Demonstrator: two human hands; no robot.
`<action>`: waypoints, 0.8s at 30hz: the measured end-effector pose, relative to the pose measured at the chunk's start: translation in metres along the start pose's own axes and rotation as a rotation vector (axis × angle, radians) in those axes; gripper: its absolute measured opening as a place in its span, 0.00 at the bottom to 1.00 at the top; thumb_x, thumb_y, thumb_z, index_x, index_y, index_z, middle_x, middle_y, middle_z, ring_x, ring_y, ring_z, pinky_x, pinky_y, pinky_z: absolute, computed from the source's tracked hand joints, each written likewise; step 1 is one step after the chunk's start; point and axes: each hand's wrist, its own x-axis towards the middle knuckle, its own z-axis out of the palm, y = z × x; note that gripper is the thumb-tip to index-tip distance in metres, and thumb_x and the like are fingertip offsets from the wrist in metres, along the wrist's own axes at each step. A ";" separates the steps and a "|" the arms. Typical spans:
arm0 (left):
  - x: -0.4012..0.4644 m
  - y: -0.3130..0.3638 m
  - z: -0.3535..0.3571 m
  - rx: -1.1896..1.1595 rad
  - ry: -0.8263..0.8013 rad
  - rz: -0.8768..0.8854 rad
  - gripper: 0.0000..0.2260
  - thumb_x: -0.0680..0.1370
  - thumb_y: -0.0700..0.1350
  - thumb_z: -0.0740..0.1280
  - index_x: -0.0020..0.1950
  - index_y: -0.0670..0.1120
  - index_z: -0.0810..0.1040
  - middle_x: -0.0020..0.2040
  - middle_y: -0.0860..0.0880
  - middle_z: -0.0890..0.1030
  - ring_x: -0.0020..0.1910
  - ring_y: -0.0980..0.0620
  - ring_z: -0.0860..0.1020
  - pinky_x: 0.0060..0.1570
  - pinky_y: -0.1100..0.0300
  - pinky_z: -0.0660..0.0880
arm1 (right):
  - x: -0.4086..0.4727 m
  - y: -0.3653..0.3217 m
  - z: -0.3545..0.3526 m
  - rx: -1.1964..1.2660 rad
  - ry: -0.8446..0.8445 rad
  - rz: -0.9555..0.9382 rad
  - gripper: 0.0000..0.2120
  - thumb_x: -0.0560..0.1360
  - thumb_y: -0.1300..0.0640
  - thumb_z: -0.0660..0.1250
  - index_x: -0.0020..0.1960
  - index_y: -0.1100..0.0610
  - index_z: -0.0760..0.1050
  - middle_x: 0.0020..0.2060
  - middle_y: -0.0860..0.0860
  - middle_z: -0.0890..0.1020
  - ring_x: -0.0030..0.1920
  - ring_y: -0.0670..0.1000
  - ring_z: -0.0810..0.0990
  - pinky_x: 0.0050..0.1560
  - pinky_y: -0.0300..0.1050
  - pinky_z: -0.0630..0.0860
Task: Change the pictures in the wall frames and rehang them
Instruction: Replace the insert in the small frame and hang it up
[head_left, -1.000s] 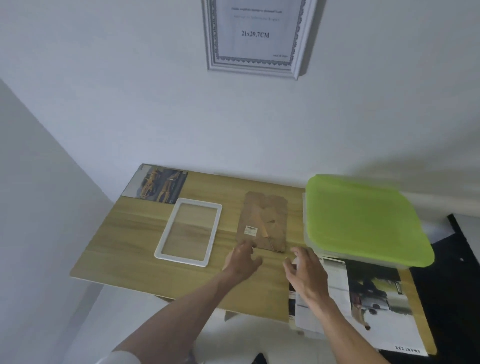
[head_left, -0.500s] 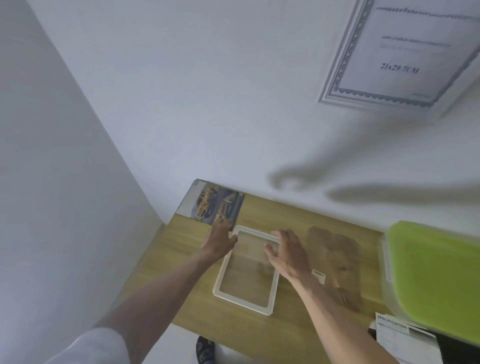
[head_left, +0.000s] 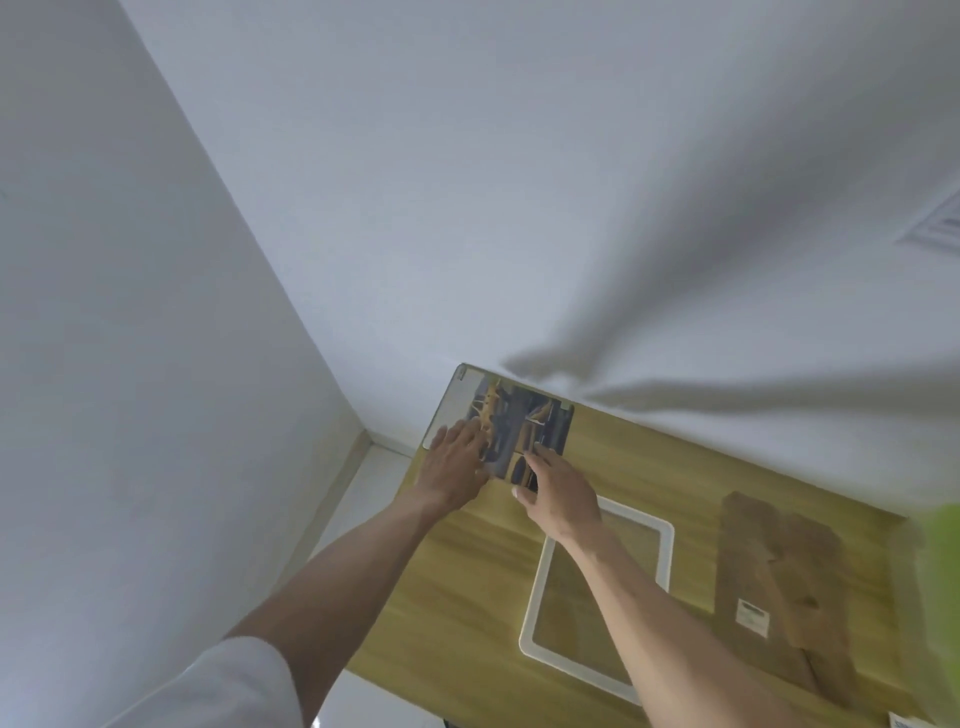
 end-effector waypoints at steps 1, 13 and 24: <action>0.003 -0.005 0.002 0.001 -0.014 0.004 0.30 0.81 0.50 0.61 0.80 0.47 0.53 0.80 0.49 0.53 0.79 0.48 0.50 0.77 0.50 0.47 | 0.006 -0.002 0.002 -0.009 -0.013 0.003 0.31 0.81 0.46 0.62 0.79 0.54 0.58 0.79 0.50 0.60 0.78 0.51 0.58 0.75 0.46 0.61; 0.003 -0.030 0.026 0.168 0.168 0.179 0.20 0.71 0.54 0.75 0.58 0.46 0.82 0.60 0.48 0.82 0.55 0.48 0.81 0.58 0.53 0.70 | 0.023 -0.001 0.014 -0.116 -0.037 -0.020 0.22 0.81 0.49 0.62 0.73 0.55 0.70 0.75 0.51 0.69 0.75 0.51 0.66 0.69 0.48 0.70; -0.010 -0.055 0.033 0.084 0.153 0.269 0.27 0.72 0.61 0.69 0.65 0.47 0.78 0.66 0.49 0.78 0.64 0.48 0.76 0.68 0.51 0.61 | 0.019 0.002 0.029 -0.048 0.188 -0.058 0.05 0.77 0.62 0.68 0.44 0.57 0.82 0.43 0.51 0.84 0.38 0.55 0.84 0.35 0.48 0.79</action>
